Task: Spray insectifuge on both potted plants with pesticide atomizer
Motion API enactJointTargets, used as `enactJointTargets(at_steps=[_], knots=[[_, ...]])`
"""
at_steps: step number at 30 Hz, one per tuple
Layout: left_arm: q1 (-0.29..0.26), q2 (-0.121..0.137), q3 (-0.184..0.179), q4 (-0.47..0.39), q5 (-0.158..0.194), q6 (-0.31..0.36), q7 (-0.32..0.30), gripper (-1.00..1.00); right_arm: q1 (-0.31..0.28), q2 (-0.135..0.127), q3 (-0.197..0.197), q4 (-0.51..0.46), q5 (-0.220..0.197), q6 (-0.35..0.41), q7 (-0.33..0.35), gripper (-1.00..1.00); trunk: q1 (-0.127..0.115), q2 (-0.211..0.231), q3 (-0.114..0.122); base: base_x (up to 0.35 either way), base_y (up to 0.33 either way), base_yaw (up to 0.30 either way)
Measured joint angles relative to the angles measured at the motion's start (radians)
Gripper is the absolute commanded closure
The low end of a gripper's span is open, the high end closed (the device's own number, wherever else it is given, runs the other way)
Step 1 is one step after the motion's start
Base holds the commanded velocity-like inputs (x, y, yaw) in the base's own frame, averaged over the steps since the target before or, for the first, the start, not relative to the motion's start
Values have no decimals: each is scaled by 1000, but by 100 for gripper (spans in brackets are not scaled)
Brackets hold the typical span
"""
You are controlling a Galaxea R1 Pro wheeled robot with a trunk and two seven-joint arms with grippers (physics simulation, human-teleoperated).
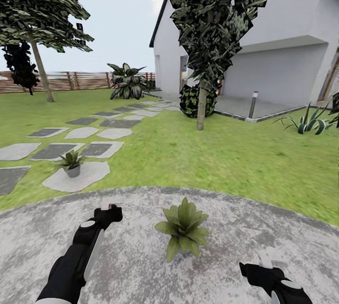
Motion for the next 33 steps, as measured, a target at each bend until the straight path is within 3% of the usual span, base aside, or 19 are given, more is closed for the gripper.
enactJointTargets(at_steps=[12, 33], knots=[[0, 0, 0, 0, -1, 0, 0, 100, 0, 0, 0, 0, 0, 0, 0, -100, 1, 0, 9, 32, 0, -67], [0, 0, 0, -1, -1, 0, 0, 100, 0, 0, 1, 0, 1, 0, 0, -100, -80, 147, 76, 0, 0, -5]])
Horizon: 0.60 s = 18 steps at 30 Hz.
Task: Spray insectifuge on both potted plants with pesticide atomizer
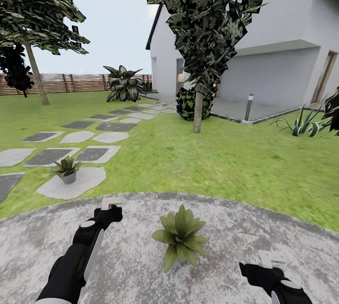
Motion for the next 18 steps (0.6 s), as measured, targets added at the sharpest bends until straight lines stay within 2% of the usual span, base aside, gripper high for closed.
enactJointTargets(at_steps=[11, 18], knots=[[0, 0, 0, 0, 0, 0, 0, 100, 0, 0, 1, 1, -1, 0, 0, -100, -42, 77, 29, 0, 0, -5], [0, 0, 0, 0, 0, -1, 0, 100, 0, 0, -1, 1, -1, 0, 0, -100, -42, 77, 19, 0, 0, -62]])
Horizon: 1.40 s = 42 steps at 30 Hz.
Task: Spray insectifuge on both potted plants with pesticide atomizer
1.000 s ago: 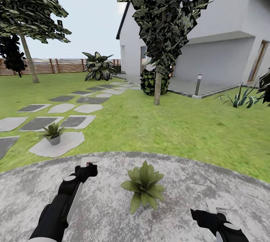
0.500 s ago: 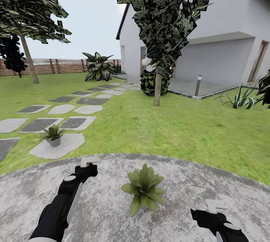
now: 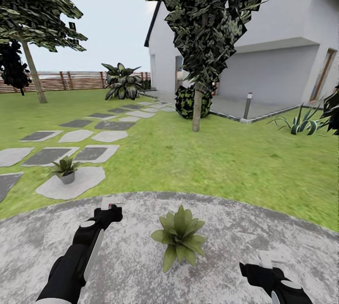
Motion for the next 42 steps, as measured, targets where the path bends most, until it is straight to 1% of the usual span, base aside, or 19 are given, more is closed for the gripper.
enactJointTargets(at_steps=[5, 17, 22, 38, 41, 42], knots=[[0, 0, 0, 0, 0, 0, 0, 100, 0, 0, 0, 0, 0, 0, 0, -100, 0, 0, -4, 116, 0, -25], [0, 0, 0, 0, 0, 0, 0, 100, 0, 0, 0, -1, 0, 0, 0, -100, -1, 0, -5, 320, 0, -1], [0, 0, 0, 0, 0, 0, 0, 100, 0, 0, 0, -1, 0, 0, 0, -100, 0, 0, -5, 187, 0, 0], [0, 1, 0, -1, 0, 1, 0, 100, 0, 0, 0, 0, -1, -1, -1, -100, 0, 0, -5, 9, 0, 0], [0, 8, 3, -3, -1, 1, -2, 100, 0, 0, 5, 2, 2, 0, -4, -100, 0, 0, -5, 0, 0, 0], [0, 13, 3, -4, -2, 1, -7, 100, 0, -1, 5, 2, 9, 0, -4, -100, 0, 0, -5, 0, 0, 0]])
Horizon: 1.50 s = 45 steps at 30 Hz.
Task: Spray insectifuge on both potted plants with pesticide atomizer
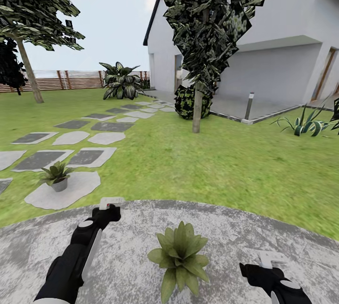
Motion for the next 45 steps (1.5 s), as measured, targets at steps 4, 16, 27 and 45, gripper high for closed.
enactJointTargets(at_steps=[4, 16, 27, 45], knots=[[-6, 58, -3, -7, -4, 1, -106, 100, -5, -17, 5, -3, 40, 1, 5, -100, 0, 0, 0, 0, 0, 0], [-39, 340, -4, -98, -150, -8, -947, 100, -404, -31, 167, 115, 54, 7, 487, -100, 0, 0, 0, 0, 0, 0], [-110, 378, -5, -147, -501, -34, -1327, 100, -585, -30, 174, 297, 72, 8, 957, -100, 0, 0, 0, 0, 0, 0], [-148, 285, -240, -167, -778, -36, -1540, 100, -588, -14, 420, 299, 87, 3, 1048, 100, 0, 0, 0, 0, 0, 0]])
